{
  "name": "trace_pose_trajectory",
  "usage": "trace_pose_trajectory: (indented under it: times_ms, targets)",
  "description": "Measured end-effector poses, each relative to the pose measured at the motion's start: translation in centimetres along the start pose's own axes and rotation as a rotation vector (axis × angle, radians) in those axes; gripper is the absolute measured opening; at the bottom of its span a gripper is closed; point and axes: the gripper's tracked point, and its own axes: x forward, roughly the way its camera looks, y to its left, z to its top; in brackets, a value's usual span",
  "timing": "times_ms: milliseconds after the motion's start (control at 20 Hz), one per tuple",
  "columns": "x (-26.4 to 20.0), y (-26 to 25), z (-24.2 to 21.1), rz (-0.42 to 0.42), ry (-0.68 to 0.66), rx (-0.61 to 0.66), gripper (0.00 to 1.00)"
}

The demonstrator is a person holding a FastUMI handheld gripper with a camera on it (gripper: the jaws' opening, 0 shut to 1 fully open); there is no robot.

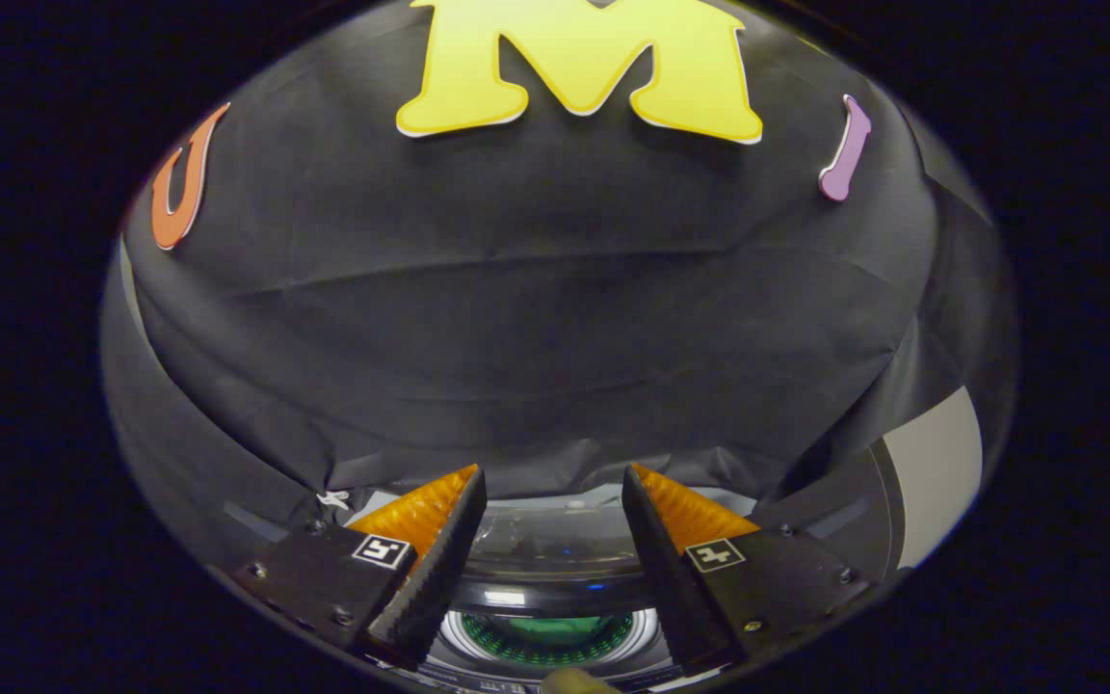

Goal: Put the clothes into the washing machine and then close the washing machine lid.

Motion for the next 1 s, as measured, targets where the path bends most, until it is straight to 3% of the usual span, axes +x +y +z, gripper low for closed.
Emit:
trace_pose_trajectory:
  times_ms: [550, 1000]
  targets:
    - [-2.9, 0.1, -4.0, 0.059, -0.052, -0.006, 0.89]
    - [-5.5, -0.1, -11.5, 0.088, 0.019, -0.032, 0.89]
